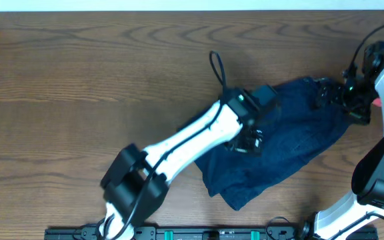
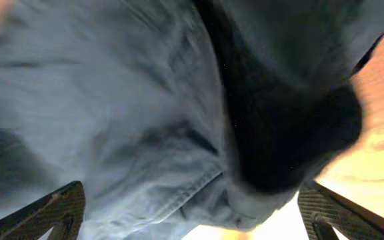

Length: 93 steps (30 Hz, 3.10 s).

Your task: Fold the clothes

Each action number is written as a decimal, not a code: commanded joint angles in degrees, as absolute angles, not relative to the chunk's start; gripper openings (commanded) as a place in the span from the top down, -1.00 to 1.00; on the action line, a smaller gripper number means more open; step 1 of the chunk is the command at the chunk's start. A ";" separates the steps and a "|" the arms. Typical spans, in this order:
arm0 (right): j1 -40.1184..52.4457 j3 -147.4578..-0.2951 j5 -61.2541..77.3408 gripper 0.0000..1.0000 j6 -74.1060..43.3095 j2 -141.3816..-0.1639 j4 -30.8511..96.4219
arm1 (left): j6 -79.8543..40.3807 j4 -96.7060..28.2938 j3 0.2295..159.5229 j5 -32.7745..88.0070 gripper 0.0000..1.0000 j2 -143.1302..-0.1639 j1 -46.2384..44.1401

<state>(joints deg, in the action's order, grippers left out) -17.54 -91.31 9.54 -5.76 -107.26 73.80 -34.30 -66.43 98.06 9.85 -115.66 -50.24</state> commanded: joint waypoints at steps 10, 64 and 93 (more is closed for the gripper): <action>-14.98 -118.21 14.41 -0.99 -2.46 -103.24 82.08 | -33.01 -64.73 97.71 16.05 0.63 -128.92 -45.71; 3.90 -118.26 22.50 -0.12 5.85 -125.14 84.18 | -24.58 -75.72 104.12 3.53 -0.90 -106.63 -8.03; 5.04 -99.57 22.55 0.97 2.87 -127.00 74.72 | -22.70 -73.23 98.28 3.16 -0.91 -106.63 -4.73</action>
<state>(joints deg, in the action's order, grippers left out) 5.32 -98.80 21.47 2.37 -128.09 75.31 -23.68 -73.03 98.80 4.05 -107.11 -4.97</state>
